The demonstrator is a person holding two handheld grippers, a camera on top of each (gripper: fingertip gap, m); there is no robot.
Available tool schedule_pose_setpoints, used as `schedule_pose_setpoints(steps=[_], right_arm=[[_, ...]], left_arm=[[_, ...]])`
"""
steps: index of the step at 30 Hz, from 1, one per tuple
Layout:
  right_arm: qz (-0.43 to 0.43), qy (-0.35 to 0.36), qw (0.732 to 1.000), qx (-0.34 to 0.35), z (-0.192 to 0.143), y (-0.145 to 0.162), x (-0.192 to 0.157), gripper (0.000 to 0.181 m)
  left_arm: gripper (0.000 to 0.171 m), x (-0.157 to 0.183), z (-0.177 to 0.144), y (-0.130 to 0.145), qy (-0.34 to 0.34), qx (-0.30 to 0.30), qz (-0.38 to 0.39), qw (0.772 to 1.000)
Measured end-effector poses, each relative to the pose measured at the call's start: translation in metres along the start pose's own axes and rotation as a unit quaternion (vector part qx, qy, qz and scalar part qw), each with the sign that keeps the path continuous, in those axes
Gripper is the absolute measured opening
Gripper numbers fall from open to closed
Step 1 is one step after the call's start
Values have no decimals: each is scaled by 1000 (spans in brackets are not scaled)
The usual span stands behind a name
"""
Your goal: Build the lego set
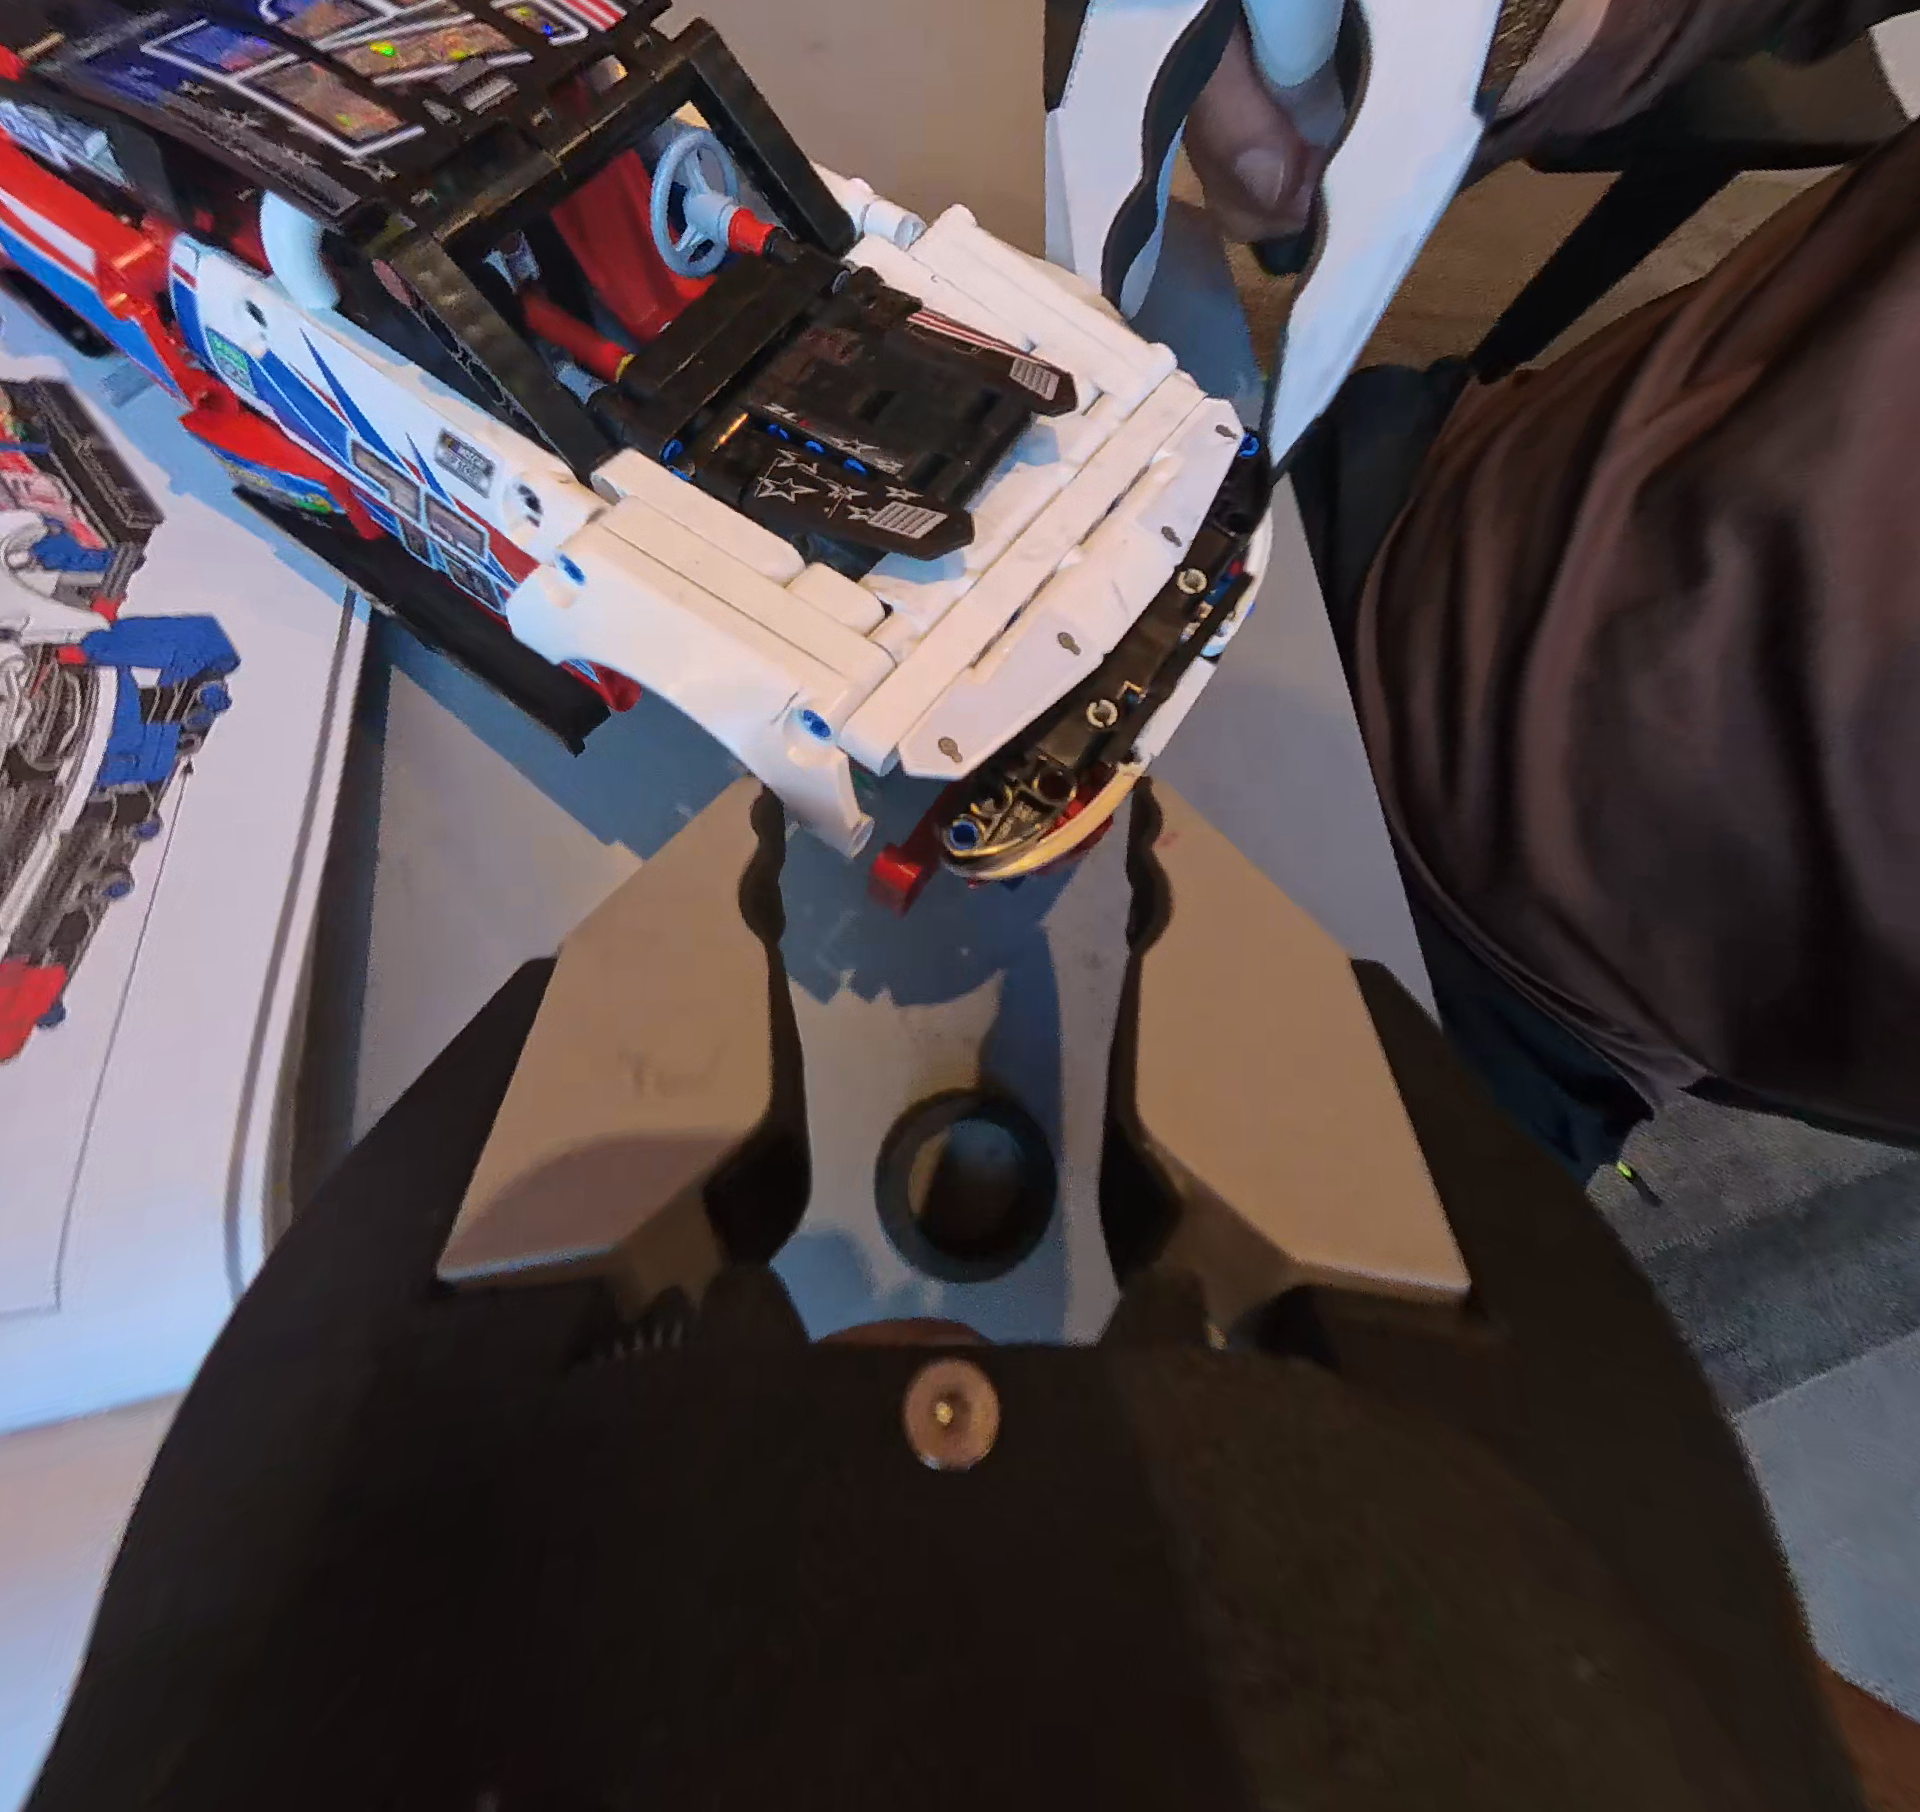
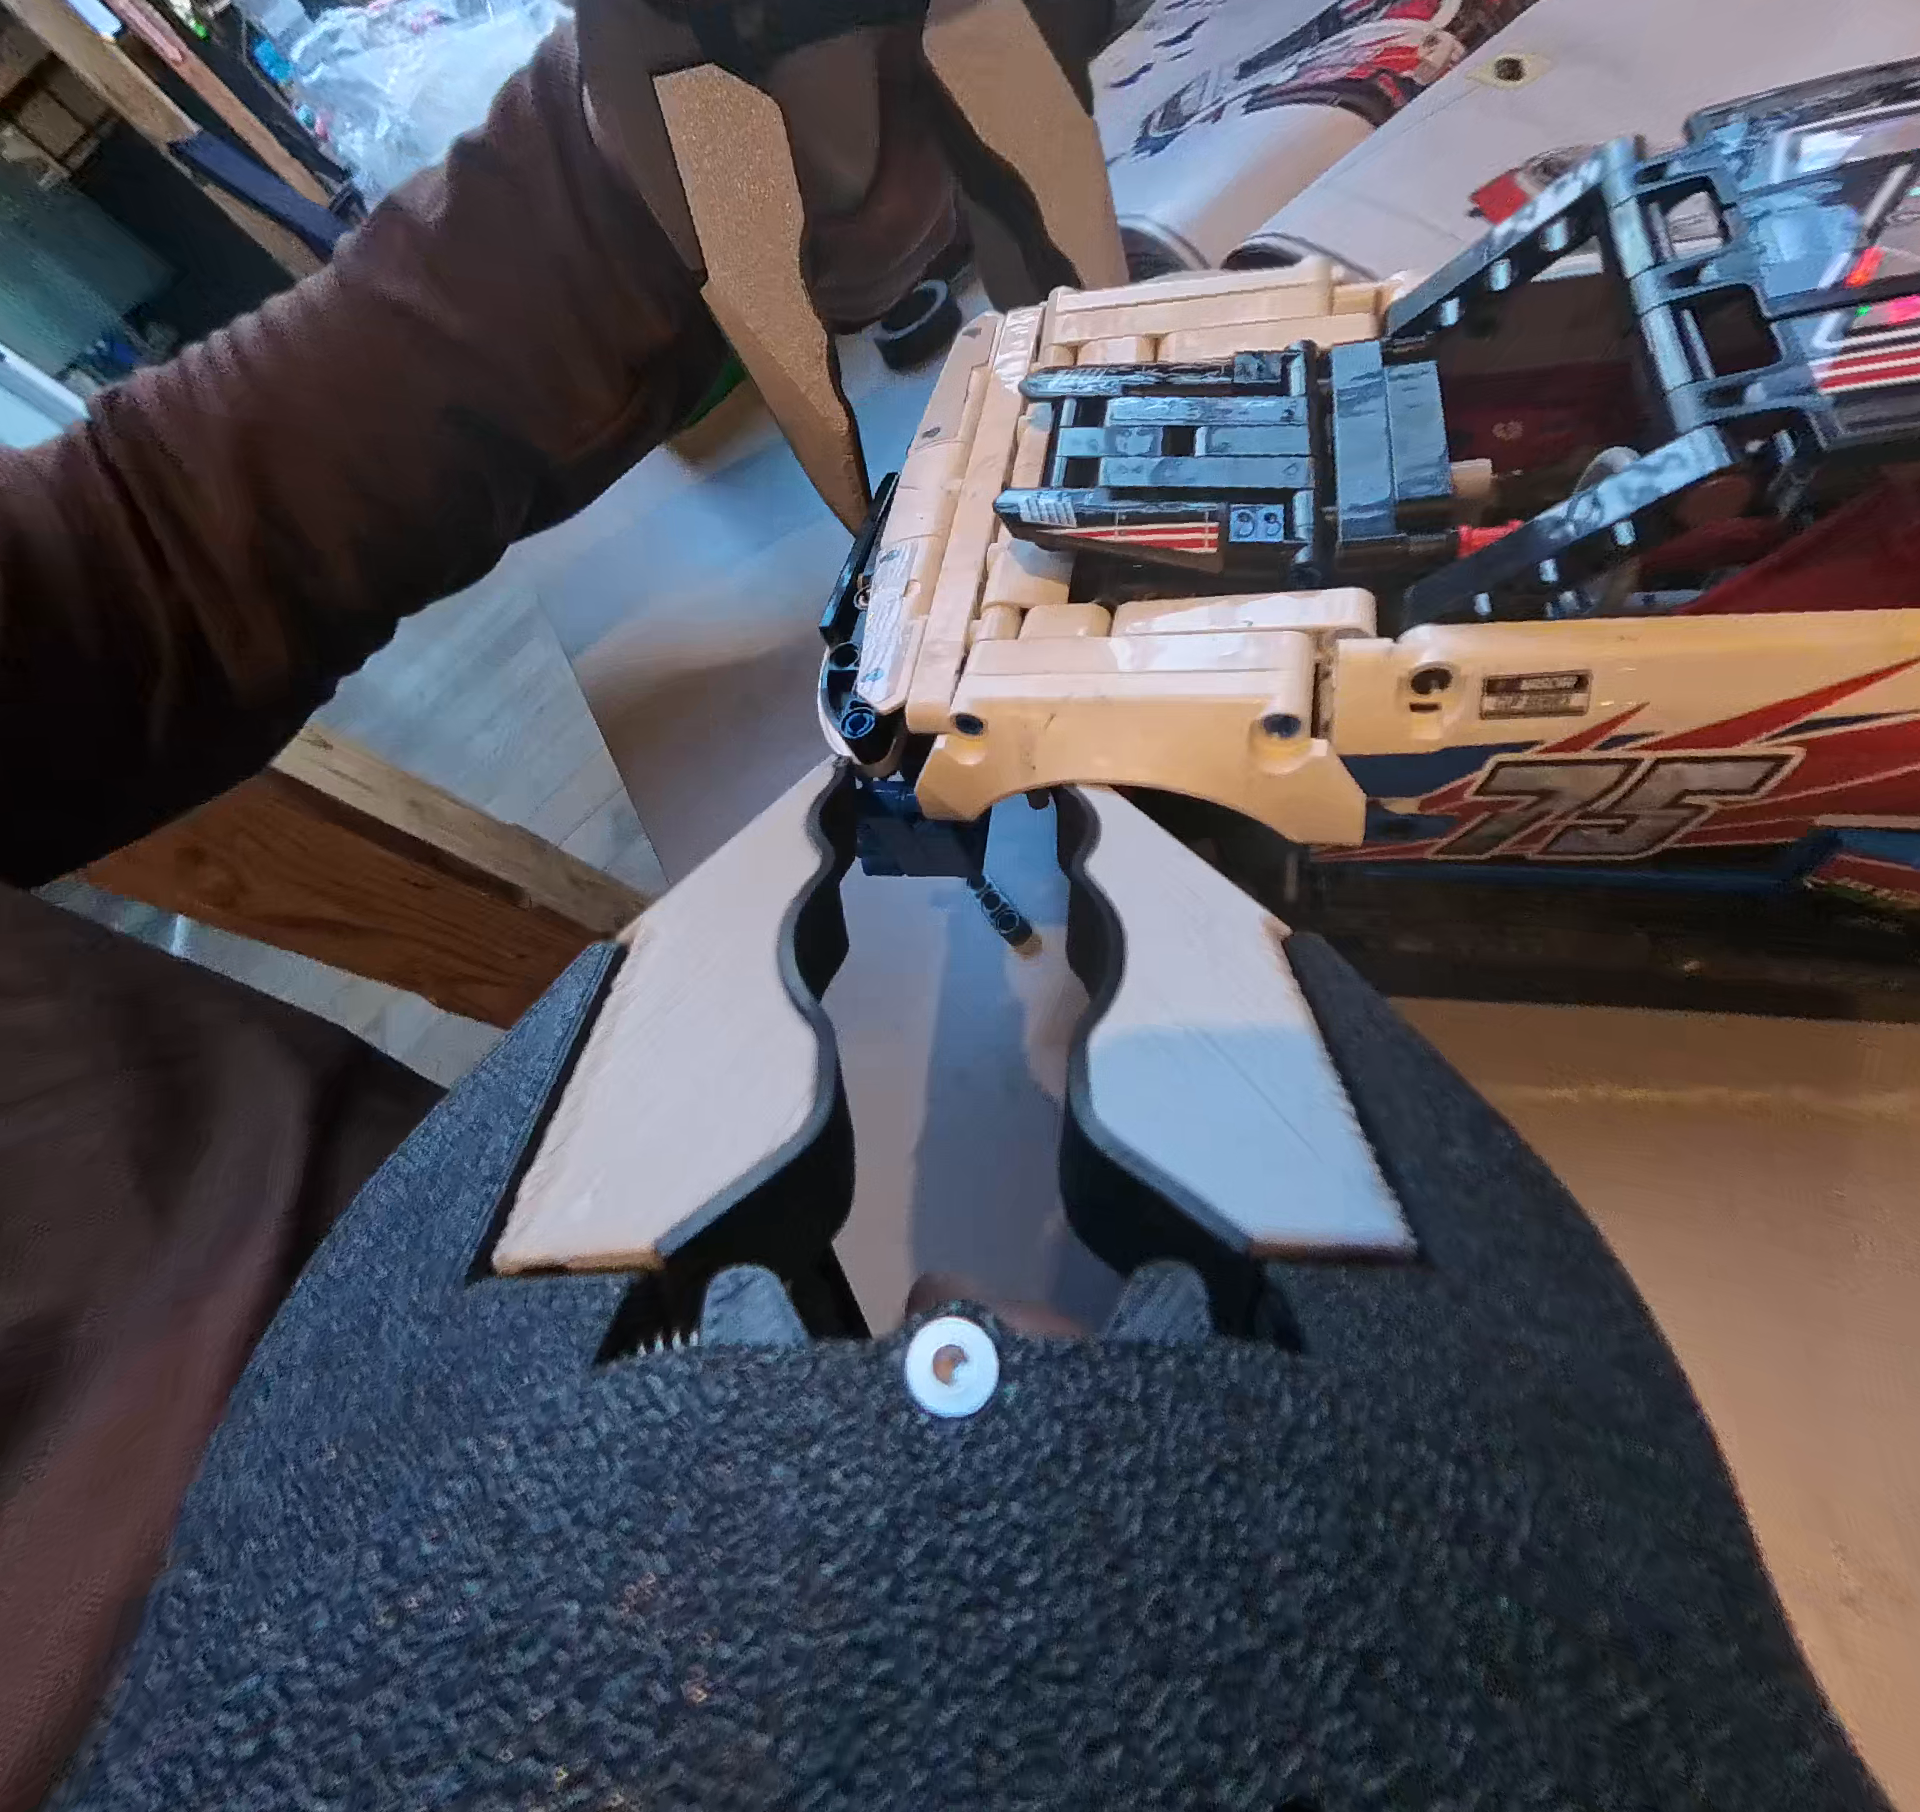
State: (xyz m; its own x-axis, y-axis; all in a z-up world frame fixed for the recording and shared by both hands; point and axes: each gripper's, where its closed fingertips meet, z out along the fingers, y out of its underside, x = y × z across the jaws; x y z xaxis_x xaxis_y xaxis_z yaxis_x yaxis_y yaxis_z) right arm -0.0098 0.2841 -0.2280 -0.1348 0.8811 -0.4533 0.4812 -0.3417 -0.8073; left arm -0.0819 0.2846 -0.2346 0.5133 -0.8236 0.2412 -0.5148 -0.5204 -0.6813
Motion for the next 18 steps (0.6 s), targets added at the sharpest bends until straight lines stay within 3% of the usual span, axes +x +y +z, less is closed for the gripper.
schedule_pose_setpoints(steps=[6,10,15,18], right_arm=[[-25,5,998,-49,11,17,6,37],[-34,11,998,-45,10,21,9,39],[-66,17,997,-23,-18,19,13,40],[-67,40,997,3,-44,13,35,41]], left_arm=[[69,-4,15,23,-76,-17,4,997],[66,-1,17,19,-56,39,-35,997],[67,5,4,22,-64,73,-54,994],[75,4,5,17,-29,97,-93,990]])
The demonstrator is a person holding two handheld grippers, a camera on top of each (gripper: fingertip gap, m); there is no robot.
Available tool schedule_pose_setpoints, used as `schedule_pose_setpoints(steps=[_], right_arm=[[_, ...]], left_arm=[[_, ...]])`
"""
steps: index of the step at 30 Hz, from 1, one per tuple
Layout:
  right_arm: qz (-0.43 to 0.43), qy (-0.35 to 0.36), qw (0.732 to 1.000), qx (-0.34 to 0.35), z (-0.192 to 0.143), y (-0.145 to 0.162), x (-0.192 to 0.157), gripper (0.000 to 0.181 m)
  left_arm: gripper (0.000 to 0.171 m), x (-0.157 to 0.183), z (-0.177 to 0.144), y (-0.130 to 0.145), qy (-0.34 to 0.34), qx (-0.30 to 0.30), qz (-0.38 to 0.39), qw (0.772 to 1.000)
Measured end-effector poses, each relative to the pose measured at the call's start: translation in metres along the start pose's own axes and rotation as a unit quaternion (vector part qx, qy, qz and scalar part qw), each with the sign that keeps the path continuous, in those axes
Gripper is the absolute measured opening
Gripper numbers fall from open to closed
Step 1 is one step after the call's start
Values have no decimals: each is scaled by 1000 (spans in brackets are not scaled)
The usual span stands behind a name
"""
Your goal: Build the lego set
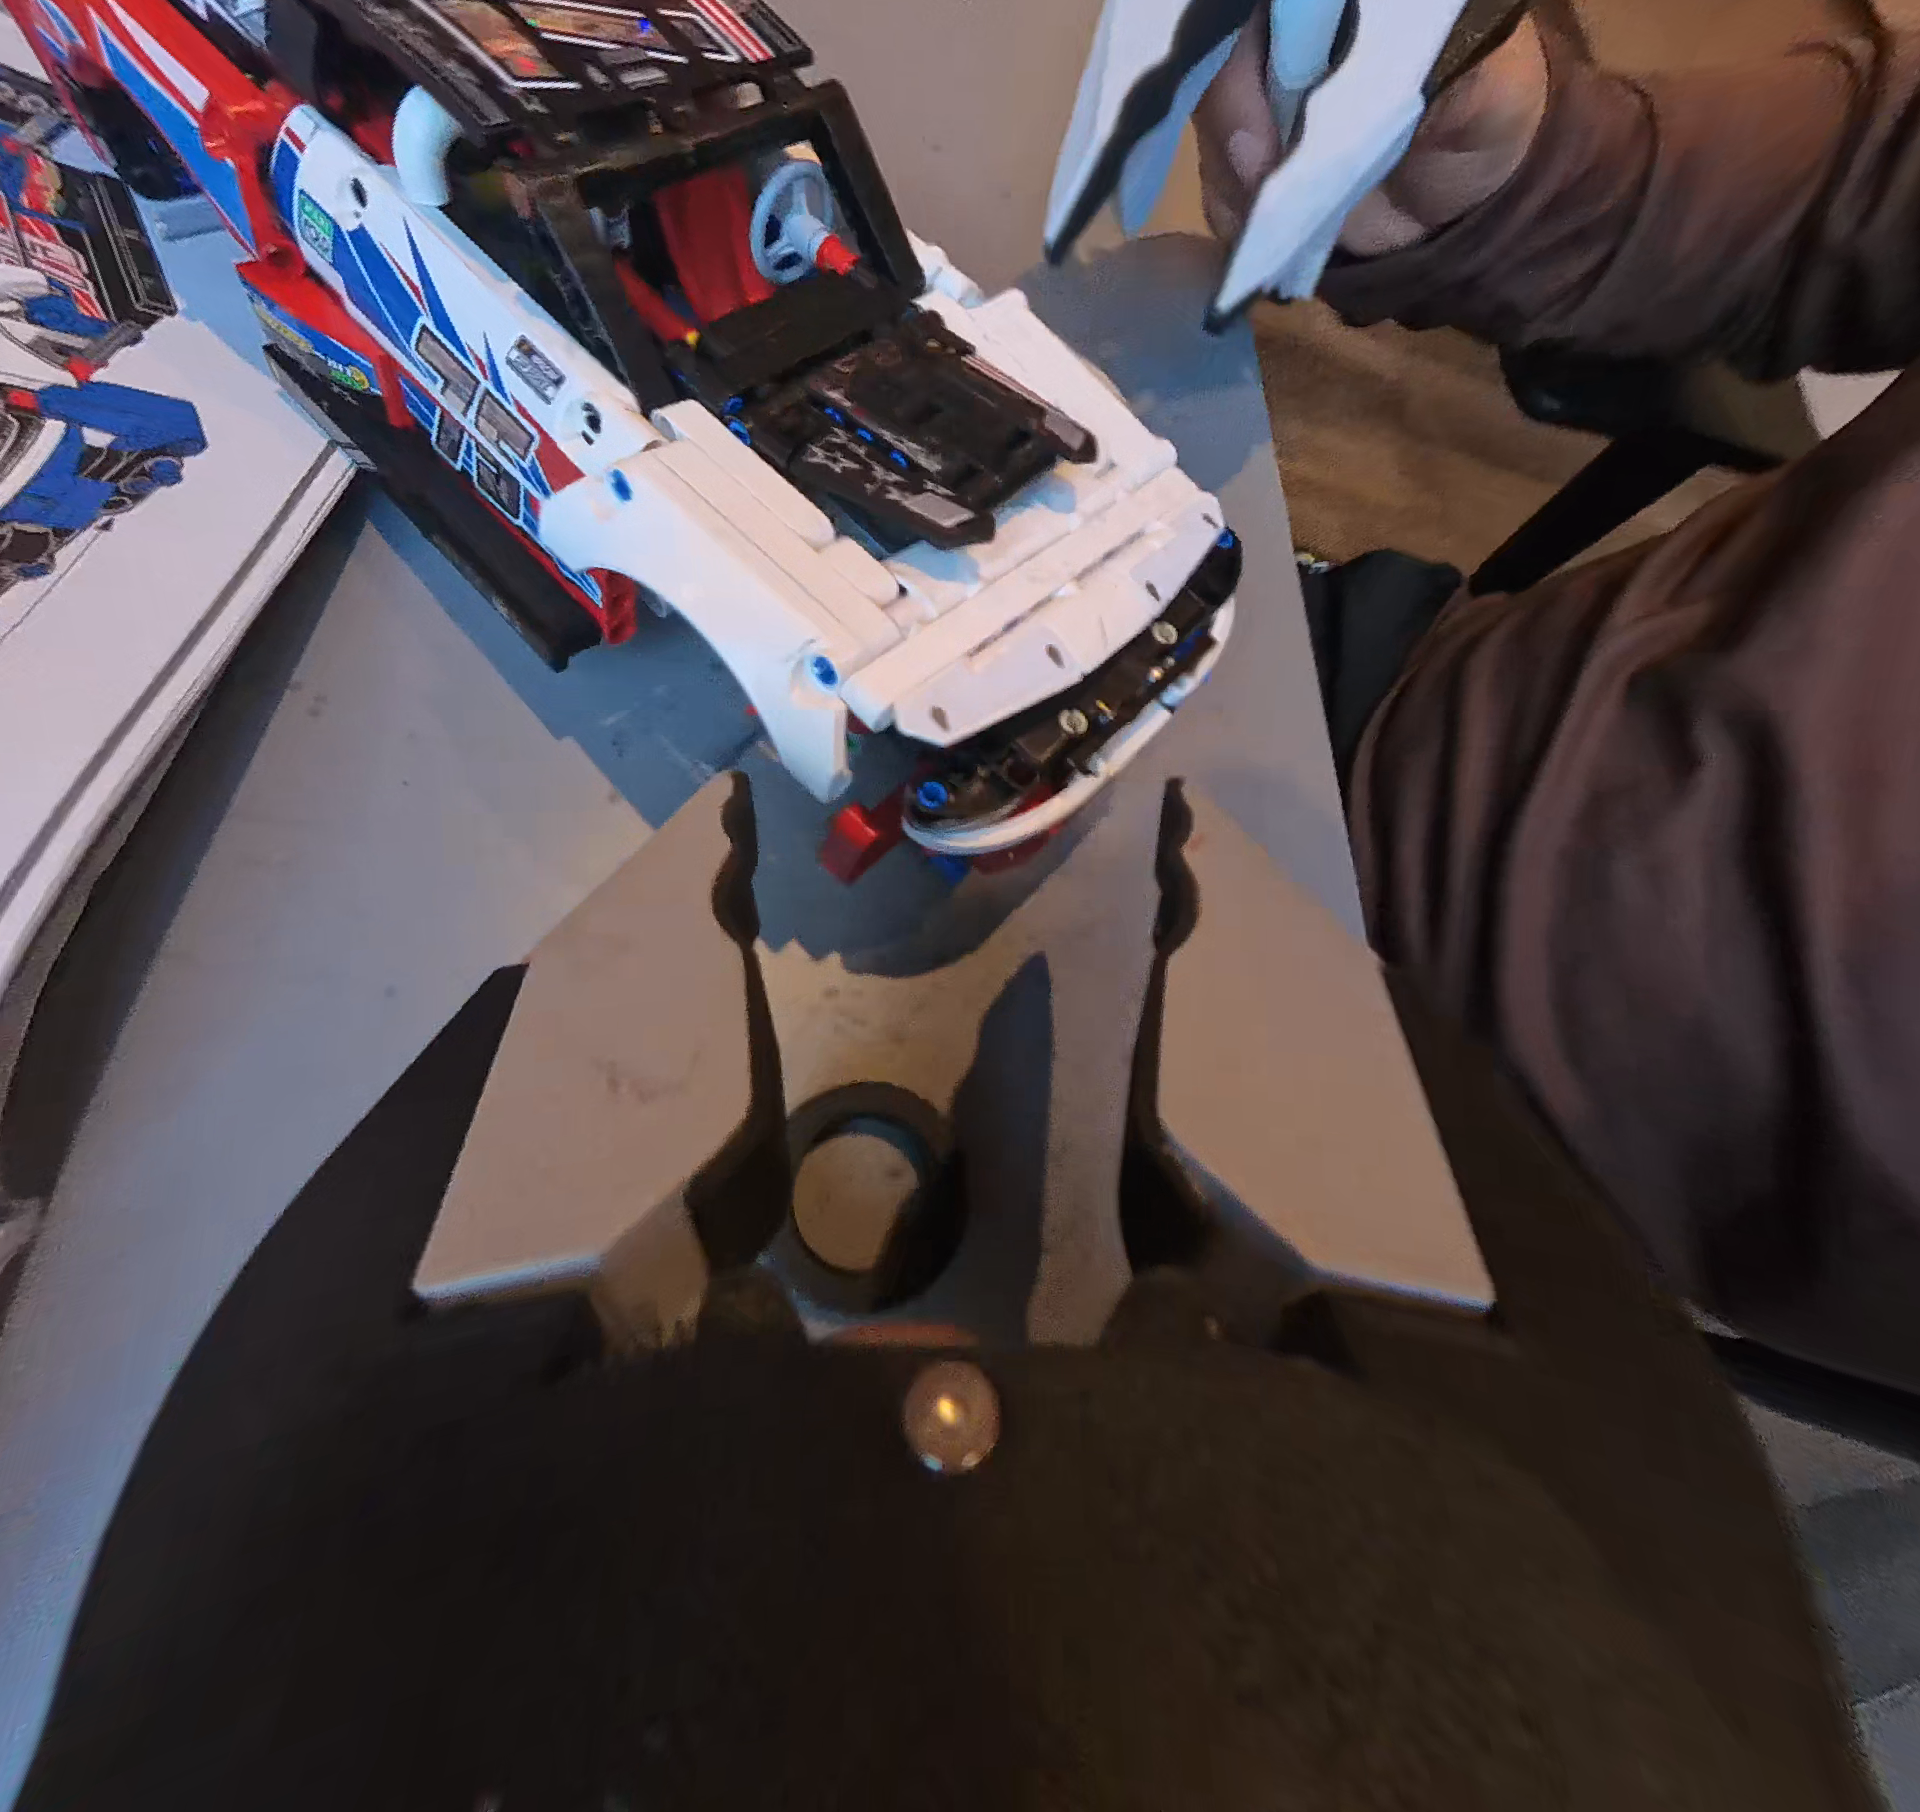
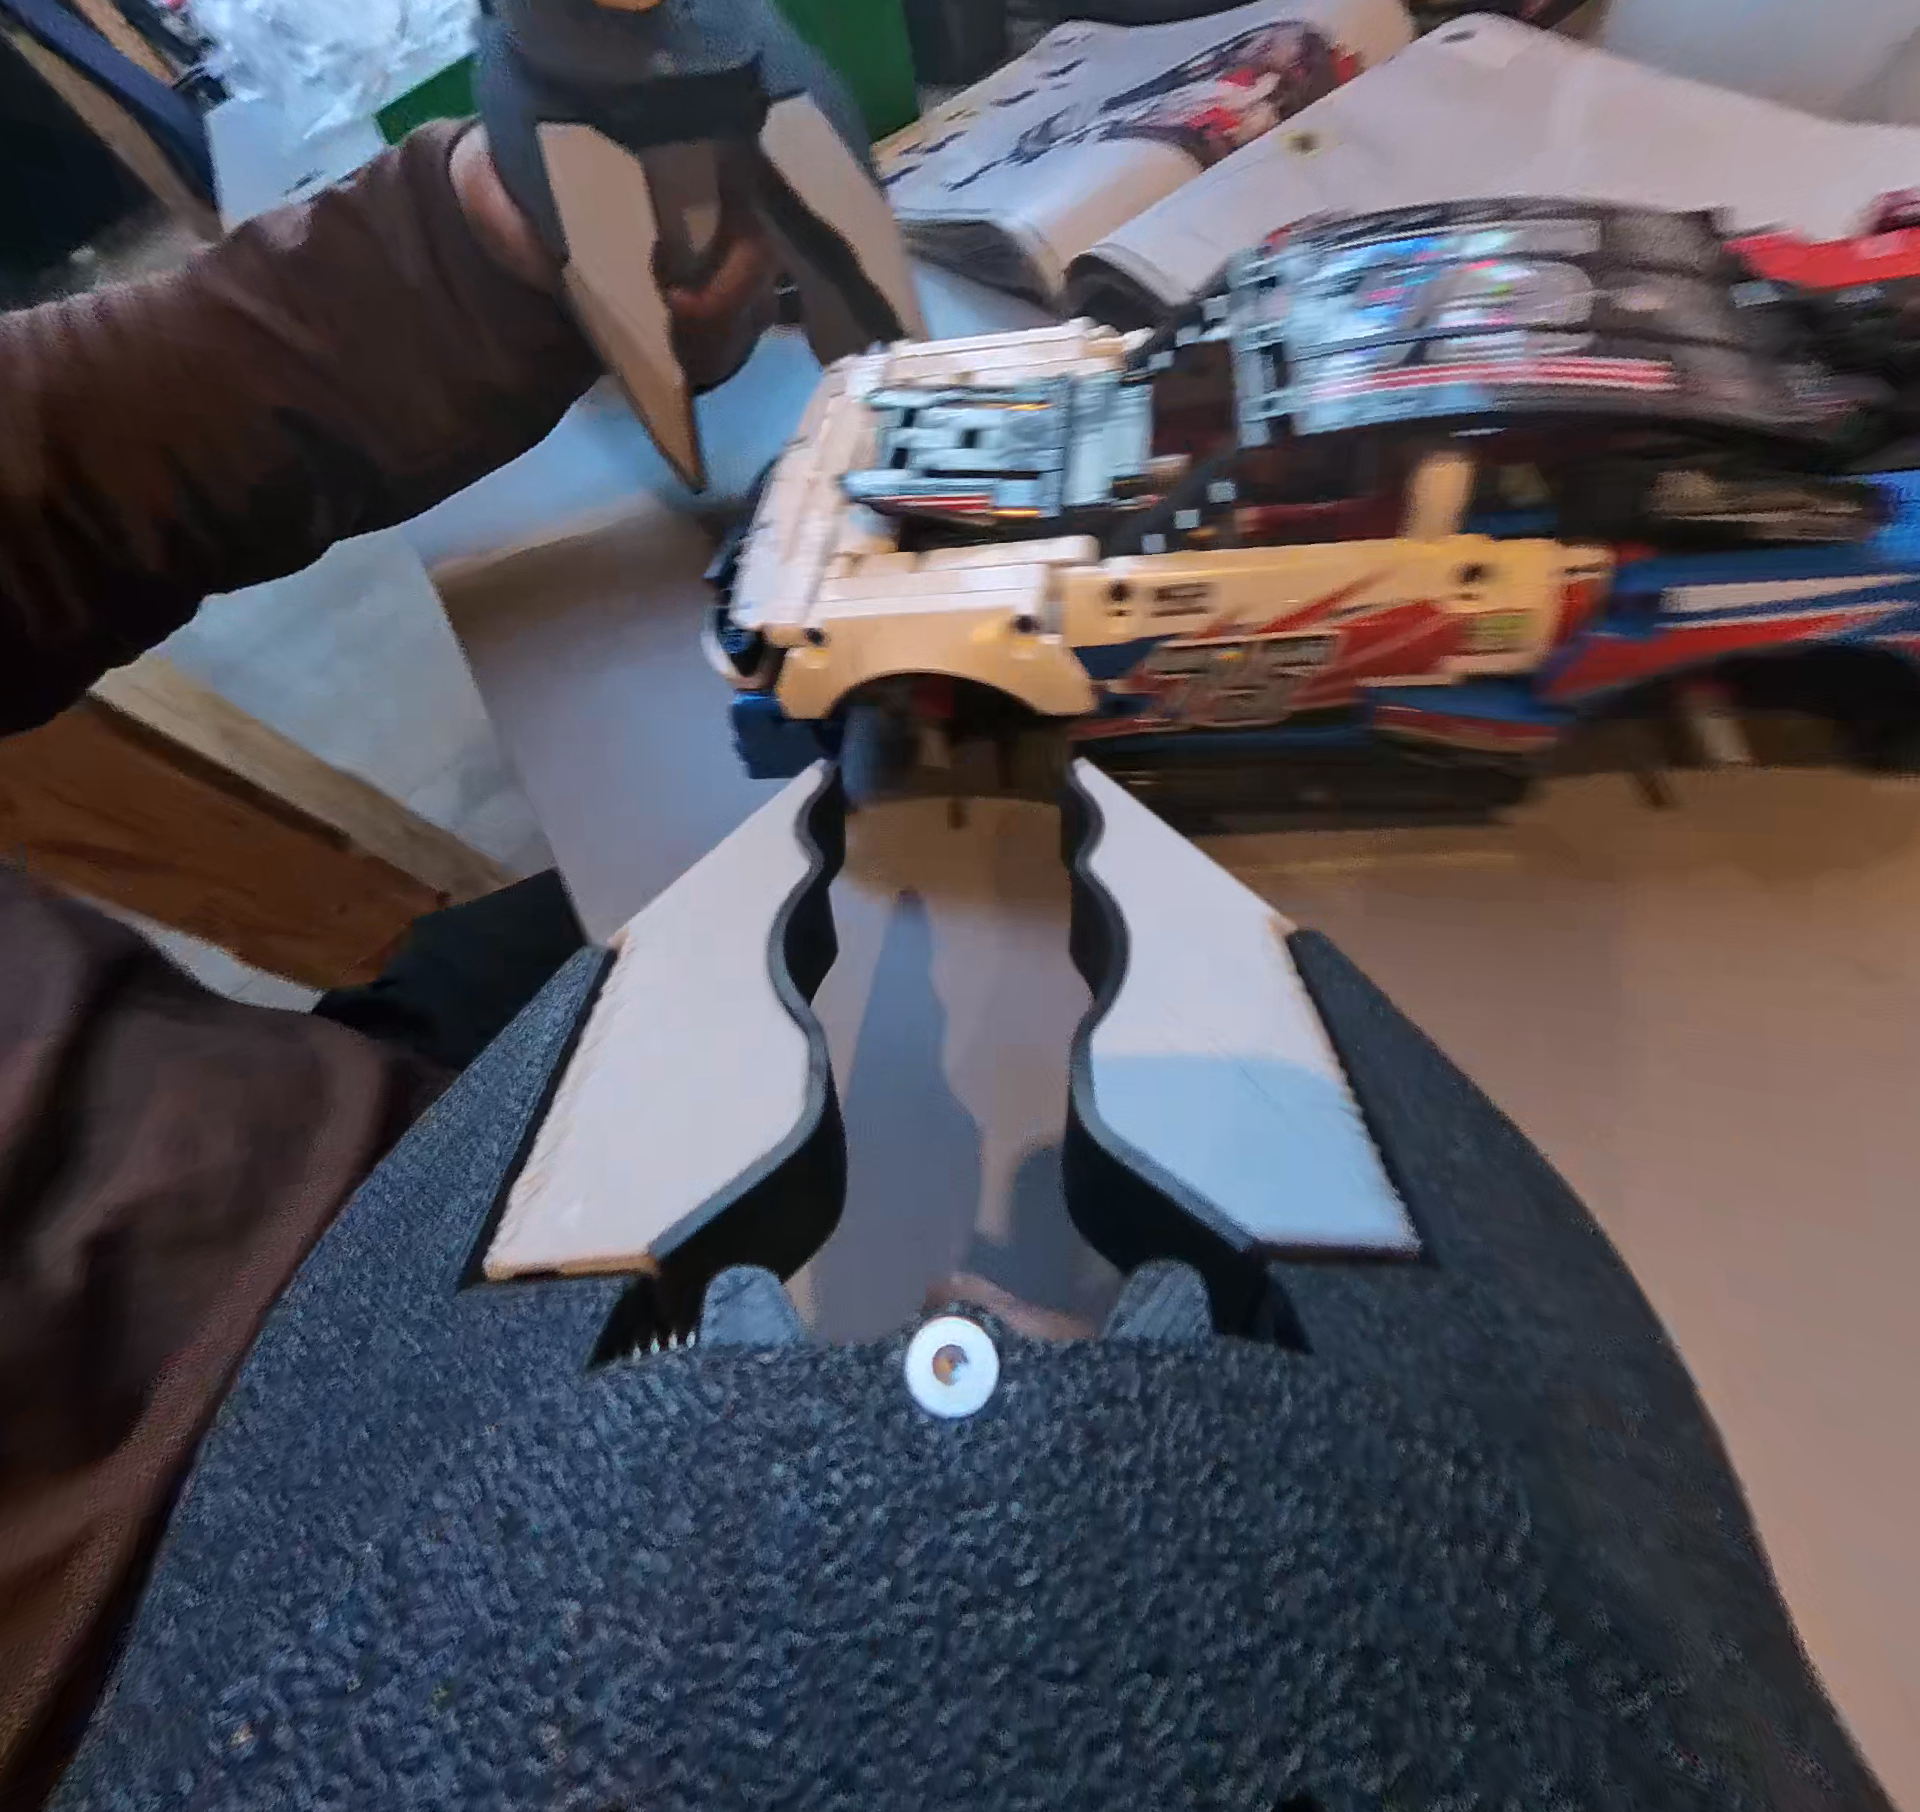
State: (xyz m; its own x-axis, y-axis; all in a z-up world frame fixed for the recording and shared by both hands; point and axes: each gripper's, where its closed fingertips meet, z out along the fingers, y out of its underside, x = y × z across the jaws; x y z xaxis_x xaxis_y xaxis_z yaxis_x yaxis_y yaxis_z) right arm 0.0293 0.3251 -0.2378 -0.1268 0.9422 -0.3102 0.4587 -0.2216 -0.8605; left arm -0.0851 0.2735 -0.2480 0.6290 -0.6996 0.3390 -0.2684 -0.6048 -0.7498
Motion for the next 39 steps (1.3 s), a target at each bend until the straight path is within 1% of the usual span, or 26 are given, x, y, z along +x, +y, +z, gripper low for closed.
schedule_pose_setpoints(steps=[1,4,5,7,8,9,11,13,15,19,24,26,28,30,32,37,39], right_arm=[[-1,14,1000,7,-7,-3,12,44],[13,42,999,19,-24,-9,42,46],[25,38,999,24,-26,-10,45,47],[34,22,999,34,-25,-10,40,47],[29,21,999,28,-22,-5,37,47],[20,26,999,18,-18,0,35,47],[4,33,999,5,-12,8,32,46],[0,29,1000,-1,-9,10,29,46],[1,29,1000,0,-7,9,29,46],[27,13,1000,0,-1,6,27,47],[47,-12,999,-21,13,13,7,47],[33,-22,999,-37,17,19,-5,47],[-1,-15,998,-61,21,27,-12,46],[-40,-6,996,-81,23,33,-19,45],[-63,-1,993,-95,26,39,-25,45],[-70,9,992,-106,25,48,-29,45],[-60,16,993,-100,20,49,-27,45]], left_arm=[[78,-2,3,-1,7,-1,-5,1000],[68,-2,12,-8,35,-7,7,999],[73,0,11,-8,48,-15,7,999],[82,4,7,-7,79,-35,7,996],[87,3,4,-6,82,-46,13,996],[98,1,-2,-7,77,-48,23,996],[97,-6,-16,-14,66,-38,21,997],[100,-11,-25,-16,61,-42,1,997],[97,-14,-24,-15,65,-43,-3,997],[99,-21,-9,-3,85,-74,-27,993],[98,-8,9,2,164,-95,-57,980],[94,1,15,-1,189,-93,-59,976],[96,5,21,1,189,-99,-53,975],[91,10,26,2,191,-99,-47,975],[91,10,30,1,183,-91,-47,978],[94,12,33,0,184,-68,-58,979],[89,8,31,4,173,-71,-61,980]])
